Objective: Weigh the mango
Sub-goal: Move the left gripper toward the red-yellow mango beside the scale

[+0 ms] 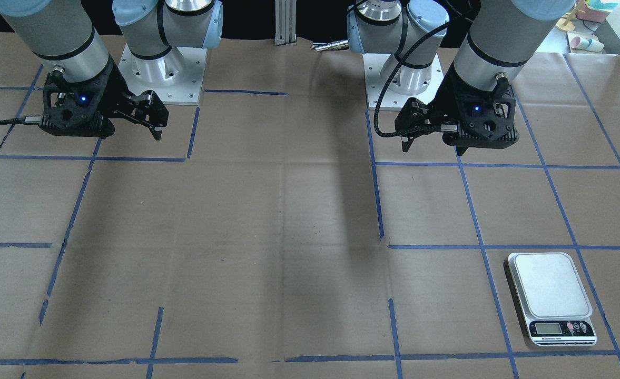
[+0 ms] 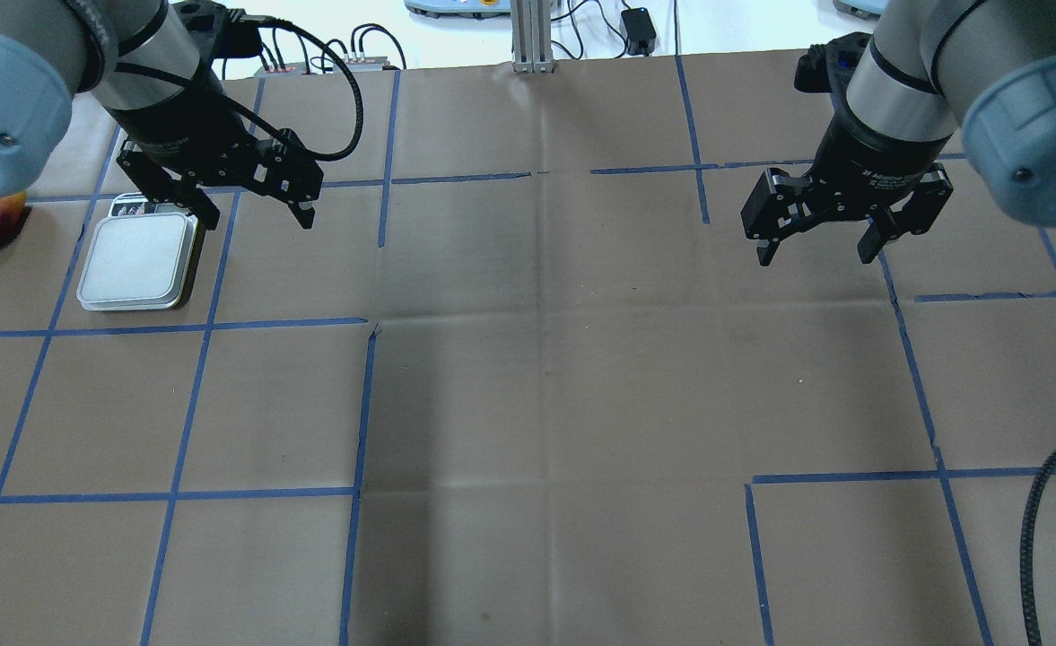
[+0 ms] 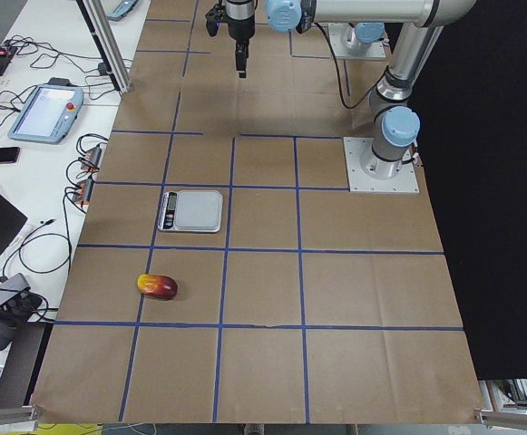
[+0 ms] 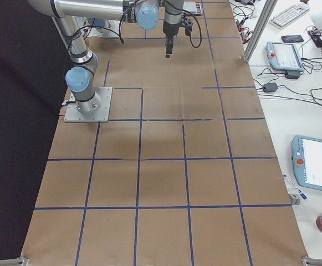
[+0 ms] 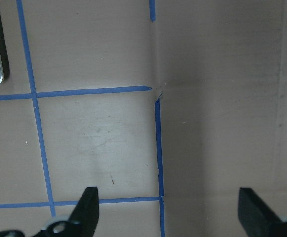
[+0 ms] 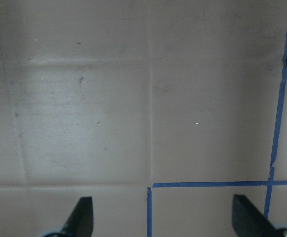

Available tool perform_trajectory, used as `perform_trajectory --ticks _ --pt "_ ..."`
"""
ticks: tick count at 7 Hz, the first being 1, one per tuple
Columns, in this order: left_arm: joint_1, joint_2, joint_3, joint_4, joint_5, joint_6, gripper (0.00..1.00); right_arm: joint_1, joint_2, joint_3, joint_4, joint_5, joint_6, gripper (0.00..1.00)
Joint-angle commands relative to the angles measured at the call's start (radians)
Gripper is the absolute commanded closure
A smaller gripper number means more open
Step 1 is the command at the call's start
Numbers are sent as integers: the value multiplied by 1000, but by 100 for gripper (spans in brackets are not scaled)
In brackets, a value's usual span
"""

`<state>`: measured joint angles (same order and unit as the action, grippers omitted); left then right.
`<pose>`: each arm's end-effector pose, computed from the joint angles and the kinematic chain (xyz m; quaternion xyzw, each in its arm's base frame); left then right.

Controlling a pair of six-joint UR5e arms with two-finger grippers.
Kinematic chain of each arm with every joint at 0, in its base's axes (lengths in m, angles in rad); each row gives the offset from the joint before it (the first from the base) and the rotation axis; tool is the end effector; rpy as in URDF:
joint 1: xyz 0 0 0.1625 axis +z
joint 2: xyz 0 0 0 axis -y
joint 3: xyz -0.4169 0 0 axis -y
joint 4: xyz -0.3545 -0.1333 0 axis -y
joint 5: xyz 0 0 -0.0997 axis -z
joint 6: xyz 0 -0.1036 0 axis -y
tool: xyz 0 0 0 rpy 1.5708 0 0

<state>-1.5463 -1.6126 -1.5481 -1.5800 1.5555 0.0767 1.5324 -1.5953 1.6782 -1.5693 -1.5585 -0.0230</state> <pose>-0.1234 -0.4717 0.4659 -0.0260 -0.9995 -0.0137 0.0084 0.1178 -0.4385 0.4383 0.0080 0.9991 0.0420 0.0074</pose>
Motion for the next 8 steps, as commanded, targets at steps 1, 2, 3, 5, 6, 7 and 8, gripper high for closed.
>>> perform_trajectory --ticks 1,2,3,5,6,7,8 --pt "0 2 0 2 0 0 1 0 0 0 0 0 0 0" --pt "0 -1 3 3 0 0 1 0 0 0 0 0 0 0" --pt "20 -10 31 3 -3 3 1 0 0 0 0 0 0 0" --pt "162 -26 33 17 -15 166 1 0 0 0 0 0 0 0" --pt "295 -56 36 50 -18 280 1 0 0 0 0 0 0 0" --pt "413 -103 45 101 -17 437 1 0 0 0 0 0 0 0" --pt "501 -166 74 153 -17 565 1 0 0 0 0 0 0 0"
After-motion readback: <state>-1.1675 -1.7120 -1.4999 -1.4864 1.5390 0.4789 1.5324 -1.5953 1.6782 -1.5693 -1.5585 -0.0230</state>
